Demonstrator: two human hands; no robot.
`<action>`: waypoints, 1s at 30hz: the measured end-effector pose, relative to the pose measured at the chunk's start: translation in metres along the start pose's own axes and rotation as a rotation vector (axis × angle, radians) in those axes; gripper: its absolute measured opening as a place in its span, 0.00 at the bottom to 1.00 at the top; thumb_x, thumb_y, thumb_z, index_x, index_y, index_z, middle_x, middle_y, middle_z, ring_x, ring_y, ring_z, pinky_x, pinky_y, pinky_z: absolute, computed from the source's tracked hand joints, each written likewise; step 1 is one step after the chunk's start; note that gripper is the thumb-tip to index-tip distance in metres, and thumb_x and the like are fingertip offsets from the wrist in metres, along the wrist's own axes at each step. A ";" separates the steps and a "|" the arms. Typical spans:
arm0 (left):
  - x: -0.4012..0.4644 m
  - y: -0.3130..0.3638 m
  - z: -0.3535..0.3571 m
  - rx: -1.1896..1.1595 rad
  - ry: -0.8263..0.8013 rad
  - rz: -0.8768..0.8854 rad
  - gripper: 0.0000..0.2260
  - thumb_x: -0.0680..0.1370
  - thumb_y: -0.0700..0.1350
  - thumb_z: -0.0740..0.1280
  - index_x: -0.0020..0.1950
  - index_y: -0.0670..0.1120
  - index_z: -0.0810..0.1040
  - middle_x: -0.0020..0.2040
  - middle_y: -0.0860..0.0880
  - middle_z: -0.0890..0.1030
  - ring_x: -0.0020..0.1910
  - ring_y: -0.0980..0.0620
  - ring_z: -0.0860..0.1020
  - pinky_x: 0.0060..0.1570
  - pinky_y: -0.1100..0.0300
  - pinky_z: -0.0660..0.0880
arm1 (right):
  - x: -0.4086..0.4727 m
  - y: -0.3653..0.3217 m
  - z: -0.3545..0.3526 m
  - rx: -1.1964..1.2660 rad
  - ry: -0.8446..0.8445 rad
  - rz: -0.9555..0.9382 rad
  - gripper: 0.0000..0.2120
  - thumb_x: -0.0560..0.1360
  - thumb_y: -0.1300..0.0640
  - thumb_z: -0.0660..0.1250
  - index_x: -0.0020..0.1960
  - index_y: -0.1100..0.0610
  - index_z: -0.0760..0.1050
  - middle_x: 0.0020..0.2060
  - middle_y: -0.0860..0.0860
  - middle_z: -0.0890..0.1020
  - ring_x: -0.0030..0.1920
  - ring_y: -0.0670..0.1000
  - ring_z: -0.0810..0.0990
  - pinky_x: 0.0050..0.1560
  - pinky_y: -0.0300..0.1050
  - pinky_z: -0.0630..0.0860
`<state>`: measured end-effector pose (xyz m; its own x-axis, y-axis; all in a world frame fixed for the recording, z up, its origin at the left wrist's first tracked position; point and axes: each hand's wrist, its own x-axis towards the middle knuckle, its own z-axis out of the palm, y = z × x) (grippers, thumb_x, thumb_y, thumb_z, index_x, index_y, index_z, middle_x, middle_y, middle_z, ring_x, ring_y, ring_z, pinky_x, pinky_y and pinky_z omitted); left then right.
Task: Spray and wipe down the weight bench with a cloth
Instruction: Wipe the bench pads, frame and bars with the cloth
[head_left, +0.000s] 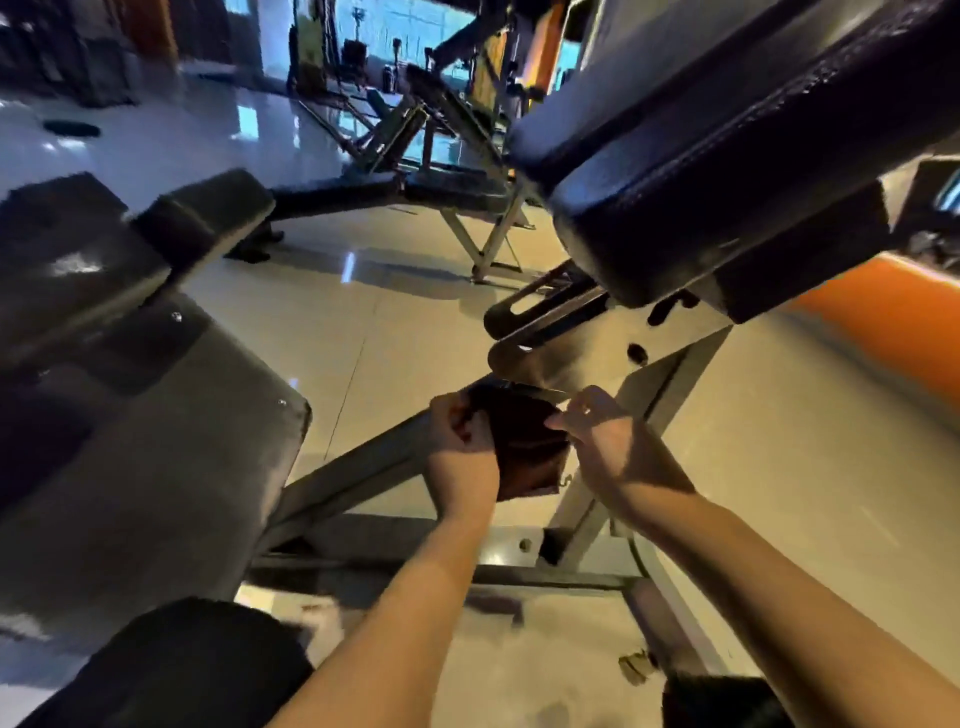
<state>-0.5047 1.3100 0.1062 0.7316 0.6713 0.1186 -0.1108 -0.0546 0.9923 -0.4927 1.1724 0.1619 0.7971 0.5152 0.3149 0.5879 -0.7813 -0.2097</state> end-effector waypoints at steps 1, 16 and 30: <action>0.004 -0.003 0.011 0.013 -0.020 0.033 0.09 0.78 0.39 0.66 0.58 0.43 0.75 0.53 0.47 0.78 0.56 0.47 0.77 0.49 0.65 0.68 | 0.005 0.001 0.001 -0.074 0.035 -0.077 0.21 0.77 0.59 0.51 0.62 0.60 0.79 0.57 0.58 0.76 0.54 0.57 0.79 0.52 0.38 0.70; 0.047 -0.080 0.094 0.619 0.108 0.549 0.19 0.77 0.54 0.57 0.59 0.42 0.74 0.51 0.42 0.82 0.52 0.42 0.81 0.53 0.47 0.76 | 0.061 0.035 0.012 -0.310 0.473 -0.111 0.21 0.75 0.61 0.67 0.68 0.60 0.72 0.69 0.60 0.70 0.68 0.58 0.70 0.62 0.61 0.74; 0.071 -0.157 0.008 0.851 -0.011 0.589 0.23 0.78 0.51 0.59 0.54 0.31 0.78 0.55 0.31 0.80 0.54 0.32 0.80 0.58 0.37 0.71 | 0.061 0.041 0.021 -0.593 0.185 -0.043 0.45 0.74 0.60 0.69 0.80 0.57 0.43 0.79 0.57 0.43 0.78 0.58 0.42 0.76 0.59 0.52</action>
<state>-0.4299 1.3607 -0.0408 0.7222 0.3623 0.5893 0.0556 -0.8795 0.4727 -0.4170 1.1790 0.1533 0.7062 0.5222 0.4781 0.3994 -0.8514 0.3399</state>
